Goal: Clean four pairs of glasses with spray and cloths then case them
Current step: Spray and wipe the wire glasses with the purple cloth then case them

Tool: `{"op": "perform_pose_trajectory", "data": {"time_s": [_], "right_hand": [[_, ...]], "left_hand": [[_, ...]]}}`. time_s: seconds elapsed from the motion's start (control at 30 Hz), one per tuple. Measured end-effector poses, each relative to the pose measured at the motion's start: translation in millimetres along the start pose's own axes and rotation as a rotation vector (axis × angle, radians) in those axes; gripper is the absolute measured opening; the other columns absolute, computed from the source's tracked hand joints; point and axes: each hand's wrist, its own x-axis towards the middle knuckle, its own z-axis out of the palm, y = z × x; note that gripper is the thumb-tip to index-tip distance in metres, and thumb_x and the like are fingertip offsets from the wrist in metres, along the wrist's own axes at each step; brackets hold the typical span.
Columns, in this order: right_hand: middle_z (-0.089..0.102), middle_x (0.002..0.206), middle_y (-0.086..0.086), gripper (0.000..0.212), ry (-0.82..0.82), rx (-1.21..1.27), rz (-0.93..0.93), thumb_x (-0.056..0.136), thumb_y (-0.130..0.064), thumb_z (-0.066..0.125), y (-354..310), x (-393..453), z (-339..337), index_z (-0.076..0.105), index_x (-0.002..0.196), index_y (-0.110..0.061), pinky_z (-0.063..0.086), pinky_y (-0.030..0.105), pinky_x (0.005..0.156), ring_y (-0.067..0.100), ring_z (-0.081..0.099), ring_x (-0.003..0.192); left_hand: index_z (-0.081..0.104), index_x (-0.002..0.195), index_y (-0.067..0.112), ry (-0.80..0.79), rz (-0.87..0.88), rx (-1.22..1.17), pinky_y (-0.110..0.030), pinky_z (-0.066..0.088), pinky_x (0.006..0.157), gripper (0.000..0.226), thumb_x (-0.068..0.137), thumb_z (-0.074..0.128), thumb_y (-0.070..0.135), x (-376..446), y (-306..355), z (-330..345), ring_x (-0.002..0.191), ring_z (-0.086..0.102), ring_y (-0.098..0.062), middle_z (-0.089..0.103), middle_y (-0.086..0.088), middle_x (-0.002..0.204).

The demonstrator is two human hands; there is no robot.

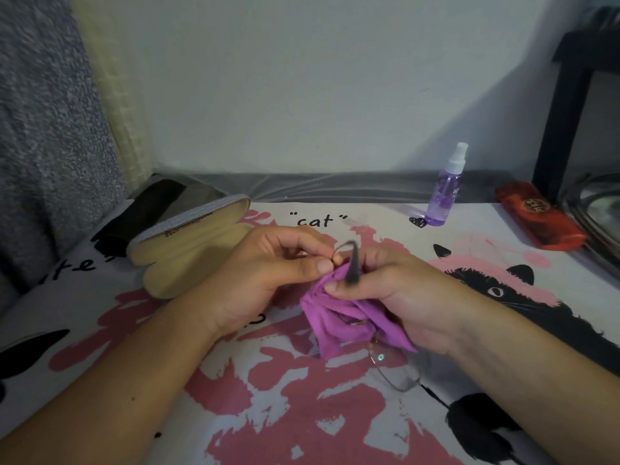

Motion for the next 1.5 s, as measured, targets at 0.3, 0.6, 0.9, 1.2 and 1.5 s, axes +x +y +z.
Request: {"op": "perform_pose_trajectory", "data": {"time_s": [0.3, 0.6, 0.9, 1.2, 1.5], "right_hand": [[0.073, 0.084, 0.014, 0.020, 0.099, 0.043, -0.036, 0.078, 0.000, 0.075, 1, 3, 1, 0.070, 0.096, -0.005, 0.057, 0.033, 0.074, 0.024, 0.071, 0.075], [0.066, 0.112, 0.034, 0.023, -0.178, -0.245, -0.028, 0.093, 0.007, 0.058, -6, -8, -11, 0.064, 0.115, 0.006, 0.046, 0.059, 0.106, 0.042, 0.065, 0.103], [0.049, 0.079, 0.009, 0.038, -0.198, -0.167, 0.041, 0.084, 0.021, 0.050, -5, -4, -5, 0.059, 0.110, -0.005, 0.043, 0.036, 0.069, 0.015, 0.050, 0.066], [0.056, 0.103, 0.021, 0.047, -0.240, -0.130, -0.028, 0.087, 0.019, 0.060, -4, -5, -1, 0.065, 0.115, -0.019, 0.041, 0.062, 0.109, 0.038, 0.053, 0.101], [0.059, 0.090, 0.019, 0.039, -0.099, -0.183, -0.053, 0.081, 0.019, 0.069, -1, -3, 7, 0.062, 0.115, 0.001, 0.056, 0.042, 0.092, 0.030, 0.060, 0.084]], "left_hand": [[0.074, 0.092, 0.008, 0.047, 0.089, 0.149, -0.020, 0.051, 0.082, 0.010, 0.084, 0.068, 0.007, 3, -3, 3, 0.086, 0.067, -0.009, 0.071, 0.006, 0.087], [0.074, 0.088, 0.013, 0.160, 0.112, 0.160, -0.015, 0.050, 0.077, 0.009, 0.083, 0.067, 0.014, 3, -8, 8, 0.080, 0.067, -0.003, 0.074, 0.008, 0.081], [0.078, 0.085, 0.021, 0.046, 0.074, 0.104, -0.018, 0.050, 0.082, 0.013, 0.083, 0.069, 0.012, 2, -5, 9, 0.084, 0.067, -0.006, 0.074, 0.007, 0.084], [0.078, 0.088, 0.016, 0.012, 0.050, 0.077, -0.021, 0.052, 0.083, 0.013, 0.082, 0.069, 0.009, 2, -5, 9, 0.086, 0.069, -0.009, 0.075, 0.005, 0.085], [0.075, 0.090, 0.010, 0.049, 0.029, 0.103, -0.019, 0.053, 0.082, 0.012, 0.079, 0.071, 0.011, 1, -3, 13, 0.085, 0.070, -0.008, 0.076, 0.004, 0.084]]}}
